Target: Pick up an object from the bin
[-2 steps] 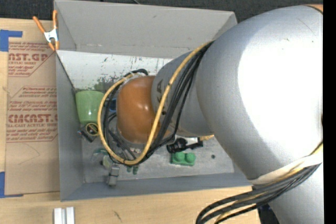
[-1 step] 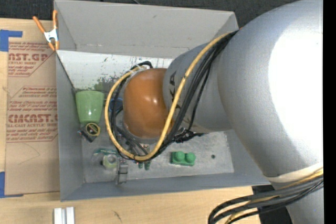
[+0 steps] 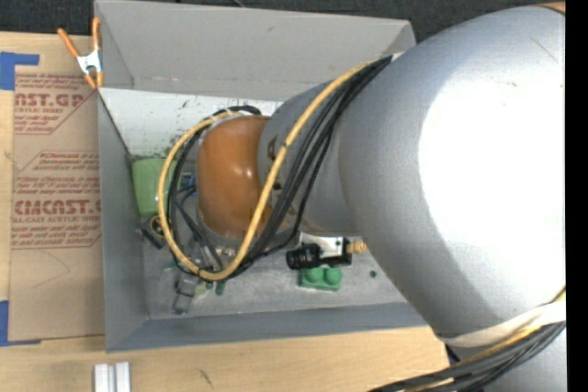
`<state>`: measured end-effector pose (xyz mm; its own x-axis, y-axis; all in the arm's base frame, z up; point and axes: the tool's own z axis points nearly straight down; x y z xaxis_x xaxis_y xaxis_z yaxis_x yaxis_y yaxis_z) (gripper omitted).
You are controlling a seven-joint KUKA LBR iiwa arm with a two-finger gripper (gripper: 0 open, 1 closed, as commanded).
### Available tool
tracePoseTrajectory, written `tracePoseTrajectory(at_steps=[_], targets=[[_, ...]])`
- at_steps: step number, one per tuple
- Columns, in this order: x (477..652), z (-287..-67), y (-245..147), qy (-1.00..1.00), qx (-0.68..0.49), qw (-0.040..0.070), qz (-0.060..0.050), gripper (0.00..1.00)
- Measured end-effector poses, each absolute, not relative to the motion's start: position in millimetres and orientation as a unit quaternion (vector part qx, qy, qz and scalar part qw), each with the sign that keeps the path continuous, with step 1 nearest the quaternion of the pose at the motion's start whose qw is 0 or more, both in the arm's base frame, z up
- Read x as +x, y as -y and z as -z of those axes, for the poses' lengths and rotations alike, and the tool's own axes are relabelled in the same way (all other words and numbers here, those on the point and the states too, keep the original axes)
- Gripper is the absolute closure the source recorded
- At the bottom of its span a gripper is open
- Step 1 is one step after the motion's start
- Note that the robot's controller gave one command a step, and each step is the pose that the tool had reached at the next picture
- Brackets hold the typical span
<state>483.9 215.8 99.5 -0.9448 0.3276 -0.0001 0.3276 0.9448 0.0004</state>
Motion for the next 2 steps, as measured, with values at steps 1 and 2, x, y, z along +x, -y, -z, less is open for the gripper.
tracePoseTrajectory(at_steps=[1, 2], targets=[[481.8, -68.0, -188.9, -0.987, 0.161, 0.0, 0.001, 0.0], [482.4, -67.9, -189.4, -0.987, 0.161, 0.001, 0.0, 0.0]])
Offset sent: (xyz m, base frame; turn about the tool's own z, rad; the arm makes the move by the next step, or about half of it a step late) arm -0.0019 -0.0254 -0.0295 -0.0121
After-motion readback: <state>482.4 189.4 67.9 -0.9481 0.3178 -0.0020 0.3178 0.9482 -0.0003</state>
